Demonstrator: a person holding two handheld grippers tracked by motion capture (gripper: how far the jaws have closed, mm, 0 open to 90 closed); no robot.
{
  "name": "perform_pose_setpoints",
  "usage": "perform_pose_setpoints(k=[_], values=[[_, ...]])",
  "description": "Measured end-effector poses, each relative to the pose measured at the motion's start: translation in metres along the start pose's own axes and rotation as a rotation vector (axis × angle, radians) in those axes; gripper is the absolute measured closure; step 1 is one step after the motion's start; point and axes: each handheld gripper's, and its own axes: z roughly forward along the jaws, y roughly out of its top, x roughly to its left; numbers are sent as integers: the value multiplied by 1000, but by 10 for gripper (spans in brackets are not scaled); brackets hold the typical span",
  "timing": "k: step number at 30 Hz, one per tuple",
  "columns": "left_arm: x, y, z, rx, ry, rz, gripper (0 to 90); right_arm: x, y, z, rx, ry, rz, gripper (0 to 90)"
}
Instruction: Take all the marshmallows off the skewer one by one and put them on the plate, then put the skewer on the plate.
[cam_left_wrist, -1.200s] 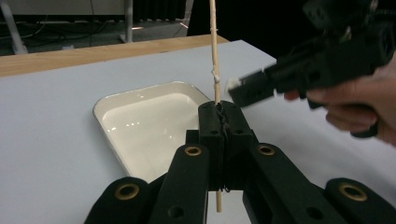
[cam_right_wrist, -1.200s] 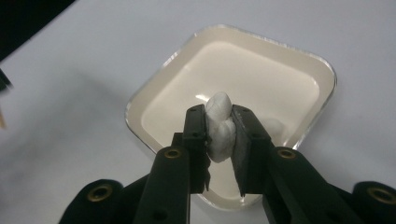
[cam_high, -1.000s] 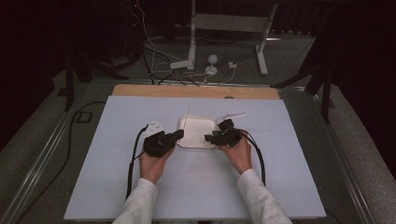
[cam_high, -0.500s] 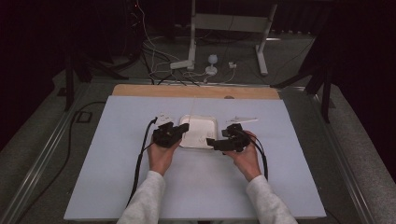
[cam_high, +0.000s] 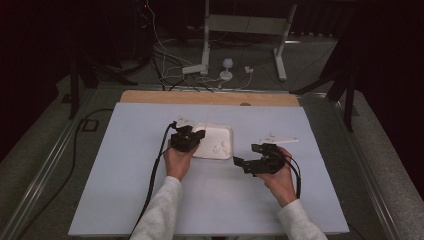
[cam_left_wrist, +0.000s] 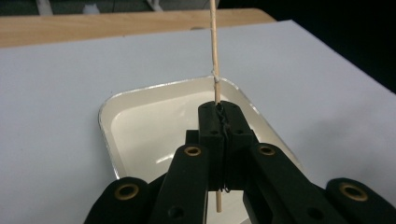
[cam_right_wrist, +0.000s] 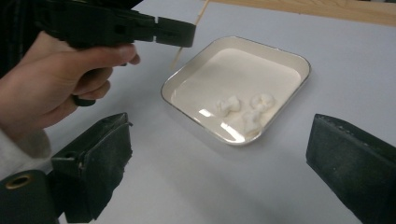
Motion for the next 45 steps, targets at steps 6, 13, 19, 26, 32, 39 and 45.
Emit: perform_pose_setpoints(k=[6, 13, 19, 26, 32, 39, 45], values=[[2, -4, 9, 48, 15, -13, 900, 1, -9, -11, -10, -6, -4, 53], [6, -11, 18, 108, 40, -33, 896, -2, -19, -25, -33, -16, 7, 53], [6, -16, 26, 143, 49, -56, 895, -5, -26, -30, -40, -23, 15, 53], [3, -20, 28, 159, 55, -72, 764, -7, -29, -32, -44, -30, 21, 51], [10, -18, 18, 89, 52, -123, 433, -7, -29, -35, -52, -36, 13, 48], [13, -9, -10, -15, 5, -95, 160, -9, -30, -38, -67, -43, -4, 30], [13, -4, -40, -80, -22, -68, 10, -10, -31, -40, -83, -50, -18, 20]])
